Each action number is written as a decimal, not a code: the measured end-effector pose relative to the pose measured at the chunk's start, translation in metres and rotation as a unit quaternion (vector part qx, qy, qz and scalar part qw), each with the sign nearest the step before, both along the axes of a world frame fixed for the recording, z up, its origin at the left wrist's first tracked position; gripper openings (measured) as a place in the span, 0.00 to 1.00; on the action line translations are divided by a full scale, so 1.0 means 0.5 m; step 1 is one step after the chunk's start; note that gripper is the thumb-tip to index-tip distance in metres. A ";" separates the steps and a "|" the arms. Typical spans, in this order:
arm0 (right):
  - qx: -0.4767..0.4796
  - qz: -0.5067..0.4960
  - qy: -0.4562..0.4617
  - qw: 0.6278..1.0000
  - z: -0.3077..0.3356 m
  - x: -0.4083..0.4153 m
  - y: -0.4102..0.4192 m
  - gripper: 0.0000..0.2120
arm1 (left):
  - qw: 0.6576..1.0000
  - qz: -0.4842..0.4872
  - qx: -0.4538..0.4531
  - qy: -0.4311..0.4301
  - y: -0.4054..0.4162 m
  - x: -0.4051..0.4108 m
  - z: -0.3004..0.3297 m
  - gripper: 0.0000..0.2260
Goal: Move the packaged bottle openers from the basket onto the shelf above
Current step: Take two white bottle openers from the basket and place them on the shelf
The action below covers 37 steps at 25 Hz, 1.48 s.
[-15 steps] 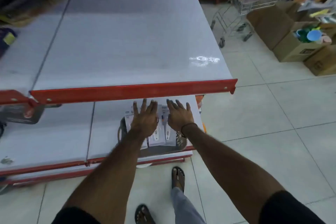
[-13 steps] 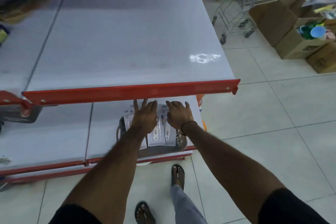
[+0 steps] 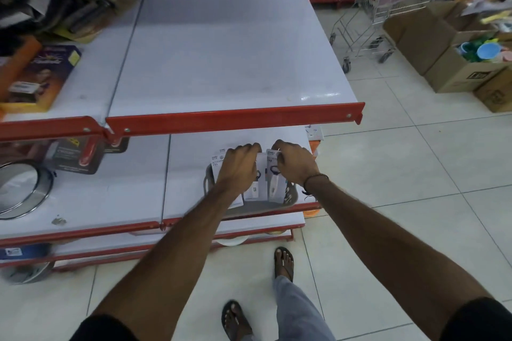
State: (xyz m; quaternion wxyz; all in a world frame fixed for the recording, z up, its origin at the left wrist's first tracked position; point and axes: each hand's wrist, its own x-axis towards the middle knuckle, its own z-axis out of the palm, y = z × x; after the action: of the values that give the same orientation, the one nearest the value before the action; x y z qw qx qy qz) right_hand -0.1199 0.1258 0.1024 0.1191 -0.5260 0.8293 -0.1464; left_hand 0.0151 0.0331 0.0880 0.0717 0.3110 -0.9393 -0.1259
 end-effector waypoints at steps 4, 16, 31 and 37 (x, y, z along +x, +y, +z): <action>-0.076 0.051 0.070 0.993 0.082 0.055 0.054 0.13 | 0.997 0.013 -0.044 0.069 0.062 0.095 0.089 0.19; -0.281 0.075 -0.004 0.957 0.465 0.130 -0.126 0.12 | 0.952 0.136 -0.174 0.212 -0.172 0.183 0.505 0.12; -0.132 0.071 0.012 0.989 0.361 0.043 -0.362 0.14 | 0.983 0.157 -0.071 0.060 -0.339 0.069 0.396 0.12; -0.095 0.093 0.071 0.988 0.322 0.036 -0.368 0.21 | 0.988 0.150 -0.037 0.011 -0.338 0.077 0.362 0.21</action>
State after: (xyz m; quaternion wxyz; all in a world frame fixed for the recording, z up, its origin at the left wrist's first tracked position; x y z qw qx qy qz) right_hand -0.1022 -0.0585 0.2636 0.0220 -0.6192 0.7651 -0.1751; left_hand 0.0537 -0.1359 0.2690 0.1122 0.4443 -0.8850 -0.0820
